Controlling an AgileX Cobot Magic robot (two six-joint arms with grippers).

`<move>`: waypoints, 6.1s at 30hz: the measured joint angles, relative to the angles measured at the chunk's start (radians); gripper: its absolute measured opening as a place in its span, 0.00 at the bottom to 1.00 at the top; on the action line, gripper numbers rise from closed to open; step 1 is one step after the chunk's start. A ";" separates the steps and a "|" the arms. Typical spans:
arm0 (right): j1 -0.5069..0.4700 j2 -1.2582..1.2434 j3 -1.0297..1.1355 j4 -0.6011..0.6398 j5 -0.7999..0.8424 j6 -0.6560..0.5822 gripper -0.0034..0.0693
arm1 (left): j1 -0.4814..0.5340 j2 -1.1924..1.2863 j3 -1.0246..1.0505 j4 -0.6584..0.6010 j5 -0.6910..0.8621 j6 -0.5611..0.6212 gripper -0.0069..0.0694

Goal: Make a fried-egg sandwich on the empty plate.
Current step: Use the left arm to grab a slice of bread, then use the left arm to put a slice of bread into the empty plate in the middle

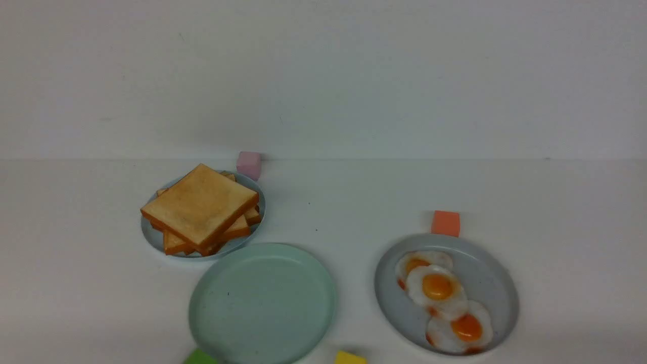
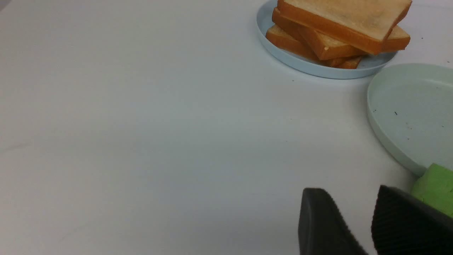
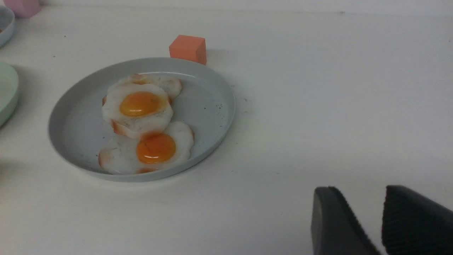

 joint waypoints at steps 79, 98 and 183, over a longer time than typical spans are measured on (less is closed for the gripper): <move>0.000 0.621 -0.700 0.153 0.255 0.351 0.38 | 0.000 1.087 -0.804 -0.238 0.134 -0.338 0.40; 0.000 0.621 -0.695 0.578 0.386 -0.155 0.38 | 0.111 1.812 -1.412 -0.328 0.355 -0.155 0.57; 0.000 0.694 -0.713 0.525 0.521 -0.149 0.53 | -0.126 1.482 -0.544 -1.767 -0.131 1.092 0.47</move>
